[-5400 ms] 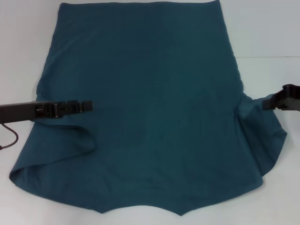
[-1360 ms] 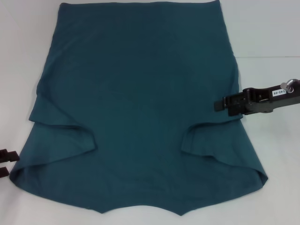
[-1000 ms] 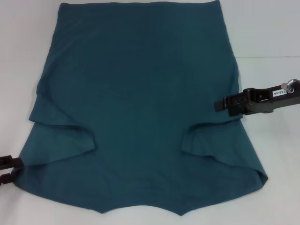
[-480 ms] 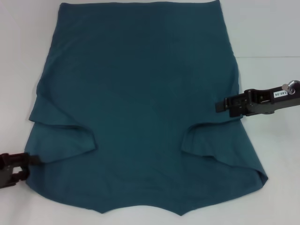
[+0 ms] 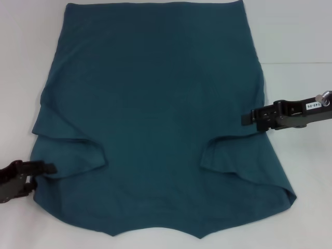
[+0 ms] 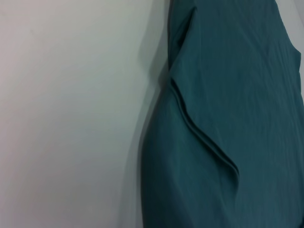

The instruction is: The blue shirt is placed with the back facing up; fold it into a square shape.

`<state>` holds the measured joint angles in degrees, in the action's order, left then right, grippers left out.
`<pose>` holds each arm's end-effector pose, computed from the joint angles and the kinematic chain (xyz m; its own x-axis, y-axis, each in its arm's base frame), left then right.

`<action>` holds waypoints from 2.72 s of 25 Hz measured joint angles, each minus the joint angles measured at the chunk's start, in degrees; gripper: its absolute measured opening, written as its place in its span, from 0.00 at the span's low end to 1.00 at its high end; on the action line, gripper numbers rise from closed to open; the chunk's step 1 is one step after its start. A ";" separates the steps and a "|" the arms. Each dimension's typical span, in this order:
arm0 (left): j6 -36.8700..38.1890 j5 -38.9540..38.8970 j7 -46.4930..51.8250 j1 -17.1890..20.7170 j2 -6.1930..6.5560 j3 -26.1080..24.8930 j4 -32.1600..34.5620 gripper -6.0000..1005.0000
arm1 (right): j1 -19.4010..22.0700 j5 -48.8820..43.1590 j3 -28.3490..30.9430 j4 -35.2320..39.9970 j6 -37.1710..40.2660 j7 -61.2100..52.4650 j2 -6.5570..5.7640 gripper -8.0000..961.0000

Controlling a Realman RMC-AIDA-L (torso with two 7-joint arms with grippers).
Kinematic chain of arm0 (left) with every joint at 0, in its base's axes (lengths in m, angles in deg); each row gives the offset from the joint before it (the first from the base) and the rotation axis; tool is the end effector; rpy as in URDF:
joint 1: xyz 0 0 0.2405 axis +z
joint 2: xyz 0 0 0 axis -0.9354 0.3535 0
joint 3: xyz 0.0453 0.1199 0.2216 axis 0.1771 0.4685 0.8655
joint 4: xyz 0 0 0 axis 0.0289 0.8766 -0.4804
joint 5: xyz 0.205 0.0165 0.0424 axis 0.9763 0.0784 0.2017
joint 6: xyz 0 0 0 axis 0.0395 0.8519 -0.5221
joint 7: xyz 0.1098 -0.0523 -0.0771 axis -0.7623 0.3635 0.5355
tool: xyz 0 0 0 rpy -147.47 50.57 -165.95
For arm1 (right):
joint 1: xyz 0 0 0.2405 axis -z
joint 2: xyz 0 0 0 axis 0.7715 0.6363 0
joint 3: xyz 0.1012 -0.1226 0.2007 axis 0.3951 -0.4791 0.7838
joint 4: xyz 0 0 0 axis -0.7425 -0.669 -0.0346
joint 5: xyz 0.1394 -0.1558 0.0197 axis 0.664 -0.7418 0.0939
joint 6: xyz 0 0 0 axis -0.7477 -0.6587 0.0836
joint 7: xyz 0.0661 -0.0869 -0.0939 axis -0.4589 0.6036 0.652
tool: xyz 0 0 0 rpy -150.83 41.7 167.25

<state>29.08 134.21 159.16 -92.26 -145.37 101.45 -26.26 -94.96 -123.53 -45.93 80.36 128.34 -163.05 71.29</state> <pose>-0.3663 0.2990 0.0496 -0.2247 0.8408 0.4925 0.9744 0.1890 0.1218 0.2454 0.4027 0.0396 0.2693 -0.9172 -0.2938 -0.9613 -0.2743 -0.0248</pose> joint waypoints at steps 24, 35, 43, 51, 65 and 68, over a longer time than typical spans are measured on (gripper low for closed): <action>1.68 -1.58 -2.48 -0.79 0.14 -0.51 -0.12 0.10 | 2.80 -0.30 3.04 0.00 5.68 1.81 -2.13 0.71; 2.52 -3.72 -3.16 -1.46 0.43 -0.55 0.24 0.02 | 6.73 -6.47 2.61 0.73 11.81 1.35 -5.55 0.71; 2.43 -3.75 -3.21 -1.71 0.45 -0.55 0.25 0.02 | 6.86 -10.15 2.59 0.73 9.97 7.81 -4.18 0.71; 2.44 -3.76 -3.22 -1.42 0.29 -0.54 0.17 0.02 | 6.18 -13.40 2.06 0.79 6.18 10.36 -2.25 0.71; 2.21 -3.75 -3.18 -1.33 0.26 -0.55 -0.02 0.02 | 4.91 -14.16 -0.49 0.32 5.38 10.10 -0.46 0.71; 2.08 -3.75 -3.16 -1.28 0.26 -0.55 -0.04 0.02 | 4.71 -14.16 -0.82 0.25 5.38 10.00 -0.17 0.71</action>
<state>31.17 130.46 156.00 -93.54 -145.11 100.90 -26.29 -90.25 -137.69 -46.75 80.62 133.72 -153.05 71.12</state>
